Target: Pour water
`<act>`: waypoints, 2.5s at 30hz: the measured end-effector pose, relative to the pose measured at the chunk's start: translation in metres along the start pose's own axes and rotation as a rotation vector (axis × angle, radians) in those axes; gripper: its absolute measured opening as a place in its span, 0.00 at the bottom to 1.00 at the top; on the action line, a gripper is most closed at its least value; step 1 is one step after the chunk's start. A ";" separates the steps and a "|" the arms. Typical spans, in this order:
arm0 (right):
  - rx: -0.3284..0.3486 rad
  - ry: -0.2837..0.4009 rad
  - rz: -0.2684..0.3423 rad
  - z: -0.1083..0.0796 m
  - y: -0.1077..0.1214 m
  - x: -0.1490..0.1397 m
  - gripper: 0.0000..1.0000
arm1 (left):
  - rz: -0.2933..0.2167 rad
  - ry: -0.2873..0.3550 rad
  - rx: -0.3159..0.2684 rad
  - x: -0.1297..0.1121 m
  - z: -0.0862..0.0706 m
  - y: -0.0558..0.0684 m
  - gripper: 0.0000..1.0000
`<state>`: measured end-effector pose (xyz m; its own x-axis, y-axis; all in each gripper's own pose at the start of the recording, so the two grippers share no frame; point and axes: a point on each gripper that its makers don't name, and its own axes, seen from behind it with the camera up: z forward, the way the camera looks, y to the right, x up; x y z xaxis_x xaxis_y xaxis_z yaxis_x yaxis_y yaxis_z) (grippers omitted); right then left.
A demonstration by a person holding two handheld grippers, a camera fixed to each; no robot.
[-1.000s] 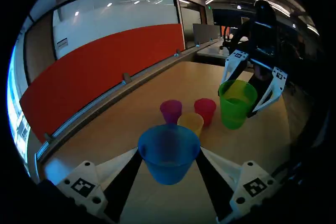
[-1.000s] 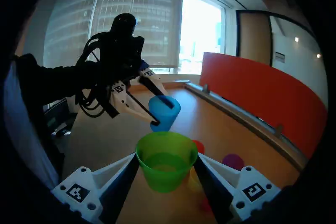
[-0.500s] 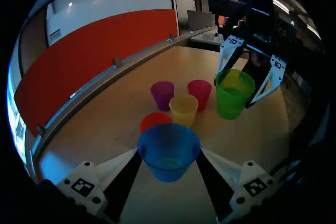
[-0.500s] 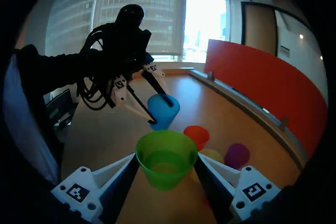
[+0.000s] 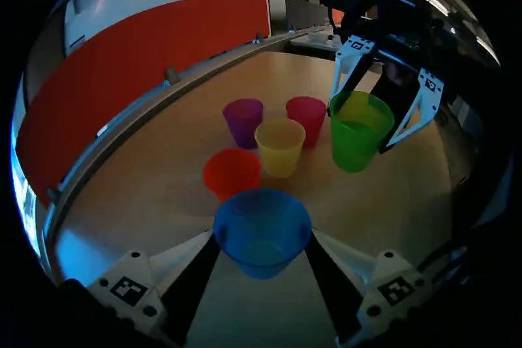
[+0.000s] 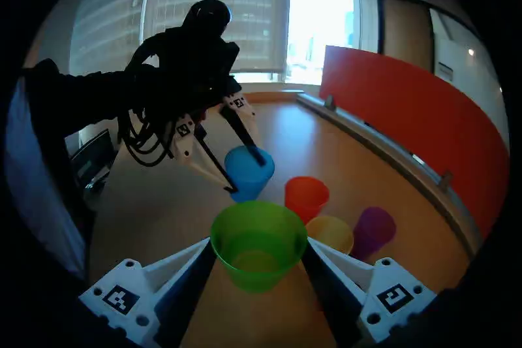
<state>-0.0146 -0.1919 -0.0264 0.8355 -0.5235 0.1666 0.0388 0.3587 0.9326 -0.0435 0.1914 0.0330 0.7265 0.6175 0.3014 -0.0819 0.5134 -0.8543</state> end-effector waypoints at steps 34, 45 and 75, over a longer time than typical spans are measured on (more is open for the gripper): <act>-0.007 -0.020 0.007 0.010 0.006 -0.014 0.91 | -0.040 -0.032 -0.036 -0.033 0.024 0.007 0.87; -0.003 -0.028 0.015 0.017 0.003 -0.018 0.91 | -0.049 -0.058 -0.036 -0.050 0.025 0.007 0.86; -0.010 -0.075 0.054 0.039 0.001 -0.060 0.91 | -0.023 -0.121 0.000 -0.066 0.007 0.007 0.97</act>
<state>-0.0860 -0.1905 -0.0232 0.7929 -0.5597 0.2409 0.0006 0.3960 0.9182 -0.0965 0.1585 0.0096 0.6404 0.6730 0.3701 -0.0664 0.5285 -0.8463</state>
